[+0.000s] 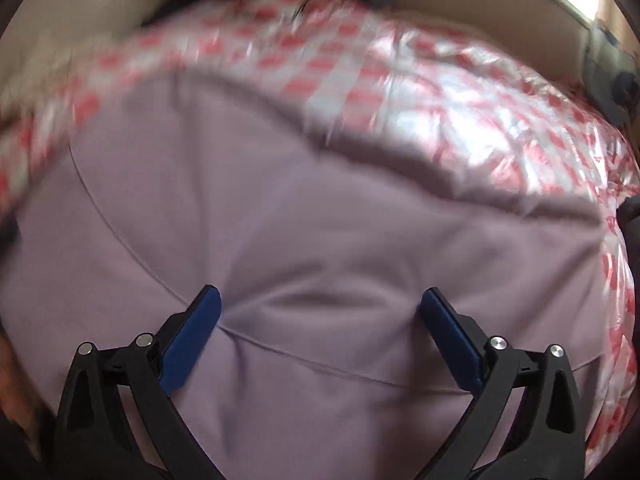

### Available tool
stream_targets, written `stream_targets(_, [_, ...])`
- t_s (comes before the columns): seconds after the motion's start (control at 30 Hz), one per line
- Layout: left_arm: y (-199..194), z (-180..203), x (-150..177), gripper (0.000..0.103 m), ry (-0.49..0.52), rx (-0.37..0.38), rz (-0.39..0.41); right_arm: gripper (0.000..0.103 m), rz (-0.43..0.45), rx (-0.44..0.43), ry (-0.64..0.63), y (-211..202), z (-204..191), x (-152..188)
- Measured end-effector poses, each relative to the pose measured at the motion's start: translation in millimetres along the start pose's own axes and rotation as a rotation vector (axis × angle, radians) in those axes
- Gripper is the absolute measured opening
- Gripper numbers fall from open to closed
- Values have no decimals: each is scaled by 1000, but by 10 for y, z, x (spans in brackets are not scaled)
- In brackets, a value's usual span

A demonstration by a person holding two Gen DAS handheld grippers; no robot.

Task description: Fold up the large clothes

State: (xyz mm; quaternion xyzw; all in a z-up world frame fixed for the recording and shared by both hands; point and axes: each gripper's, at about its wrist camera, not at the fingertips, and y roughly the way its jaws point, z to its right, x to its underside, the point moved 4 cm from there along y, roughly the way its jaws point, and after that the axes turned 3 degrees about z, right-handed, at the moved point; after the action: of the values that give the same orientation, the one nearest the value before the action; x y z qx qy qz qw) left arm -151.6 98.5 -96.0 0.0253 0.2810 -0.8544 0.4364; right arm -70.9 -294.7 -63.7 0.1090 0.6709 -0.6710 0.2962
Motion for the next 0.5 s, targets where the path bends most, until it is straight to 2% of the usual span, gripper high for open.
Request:
stream_targets(0.07, [13, 65, 8, 92, 31, 3, 0, 97, 17, -1, 16, -1, 19, 14])
stream_targets(0.13, [-18, 139, 17, 76, 84, 9, -19, 97, 13, -26, 60, -106, 58, -28])
stream_targets(0.2, [-40, 133, 34, 69, 117, 7, -30, 97, 78, -26, 78, -339, 50, -1])
stream_targets(0.27, [-32, 81, 38, 66, 126, 6, -42, 97, 86, -4, 63, -387, -11, 127])
stream_targets(0.33, [-19, 43, 67, 64, 132, 3, -45, 97, 28, 13, 22, -283, -91, 254])
stream_targets(0.37, [-51, 27, 66, 63, 135, 1, -42, 97, 32, 11, 29, -297, -80, 275])
stream_targets(0.5, [83, 187, -6, 59, 137, 6, -38, 97, 116, 19, 92, -607, -43, 265])
